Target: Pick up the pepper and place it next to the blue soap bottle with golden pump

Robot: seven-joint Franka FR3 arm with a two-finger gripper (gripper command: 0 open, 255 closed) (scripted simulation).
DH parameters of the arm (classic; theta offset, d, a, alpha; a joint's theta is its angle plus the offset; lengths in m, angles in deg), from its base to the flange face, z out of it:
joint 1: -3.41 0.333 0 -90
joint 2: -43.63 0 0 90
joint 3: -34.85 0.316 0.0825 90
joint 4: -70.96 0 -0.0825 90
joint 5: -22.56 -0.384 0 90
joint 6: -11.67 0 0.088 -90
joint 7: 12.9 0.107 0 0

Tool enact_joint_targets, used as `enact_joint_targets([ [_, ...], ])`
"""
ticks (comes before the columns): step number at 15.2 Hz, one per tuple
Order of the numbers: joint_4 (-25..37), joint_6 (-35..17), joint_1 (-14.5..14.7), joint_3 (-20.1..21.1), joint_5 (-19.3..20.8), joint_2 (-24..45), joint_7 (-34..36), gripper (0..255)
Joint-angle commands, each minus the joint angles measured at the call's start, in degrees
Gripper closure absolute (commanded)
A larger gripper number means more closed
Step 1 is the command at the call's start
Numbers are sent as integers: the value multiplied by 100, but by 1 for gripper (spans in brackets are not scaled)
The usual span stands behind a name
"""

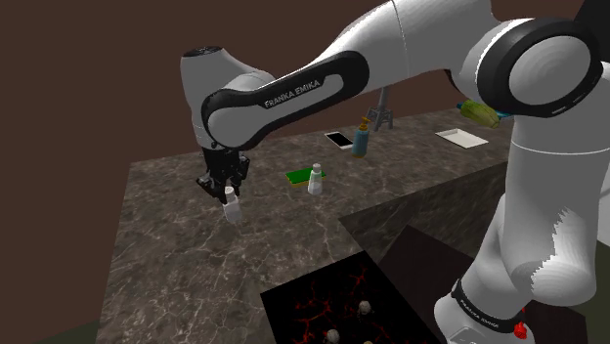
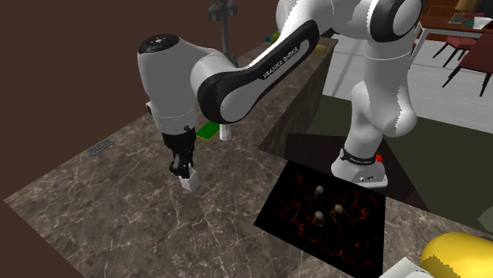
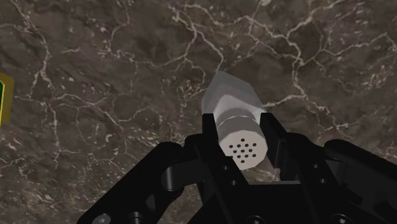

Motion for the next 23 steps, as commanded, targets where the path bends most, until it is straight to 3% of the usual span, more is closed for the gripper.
enact_joint_targets([
  [1,91,146,2,11,-25,-55,-17,255],
  [23,1596,1777,54,62,-131,-198,-185,255],
])
